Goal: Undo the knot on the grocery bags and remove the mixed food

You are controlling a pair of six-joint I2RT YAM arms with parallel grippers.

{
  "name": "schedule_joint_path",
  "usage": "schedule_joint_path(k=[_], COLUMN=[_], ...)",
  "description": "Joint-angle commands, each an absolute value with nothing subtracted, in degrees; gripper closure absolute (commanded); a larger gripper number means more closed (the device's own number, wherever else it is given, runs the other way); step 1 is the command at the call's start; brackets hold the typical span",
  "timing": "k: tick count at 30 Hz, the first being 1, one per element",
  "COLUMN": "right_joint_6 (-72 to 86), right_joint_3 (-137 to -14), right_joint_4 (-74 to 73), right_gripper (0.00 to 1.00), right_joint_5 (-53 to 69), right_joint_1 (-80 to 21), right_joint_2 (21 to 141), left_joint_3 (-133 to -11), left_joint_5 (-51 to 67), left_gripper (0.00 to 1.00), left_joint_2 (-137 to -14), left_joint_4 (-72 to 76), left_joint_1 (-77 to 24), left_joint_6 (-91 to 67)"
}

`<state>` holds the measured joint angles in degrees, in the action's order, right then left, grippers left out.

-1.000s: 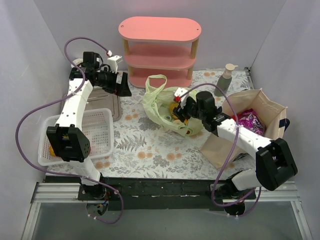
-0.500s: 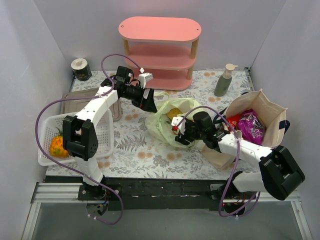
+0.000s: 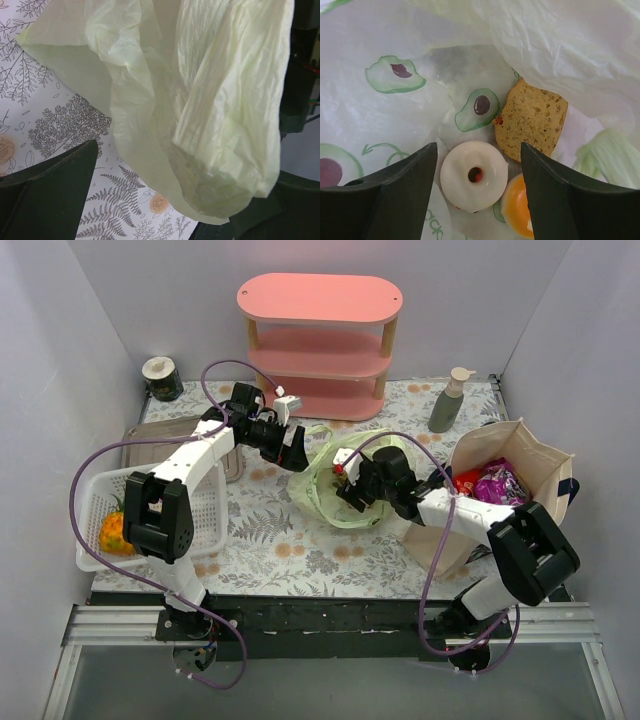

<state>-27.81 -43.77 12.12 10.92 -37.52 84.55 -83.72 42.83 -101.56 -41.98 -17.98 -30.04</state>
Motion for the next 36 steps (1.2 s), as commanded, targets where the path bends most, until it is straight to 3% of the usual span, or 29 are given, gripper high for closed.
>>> schedule_joint_path(k=[1,21,27,36], right_joint_6=[-26.19,-21.01,-20.04,-26.36], right_joint_3=[-45.97,-45.52,-48.16,-48.07], right_joint_4=[16.7,9.58,5.8,4.14], right_gripper=[0.24,0.22,0.43,0.93], right_joint_5=[6.6,6.33,5.01,11.41], right_joint_1=[-37.27,-36.56,-36.04,-35.51], right_joint_2=[87.97,92.37,95.27,89.31], left_joint_3=[-84.37,-84.73,-84.64,-84.2], left_joint_5=[43.42,42.63,42.19,41.75], left_gripper=[0.02,0.02,0.02,0.02], left_joint_2=[-98.0,-99.23,-98.88,-98.61], left_joint_4=[-40.17,-39.55,-39.64,-39.29], left_joint_1=[-18.02,-18.02,-18.02,-18.02], left_joint_6=[-30.5,-30.85,-30.94,-30.76])
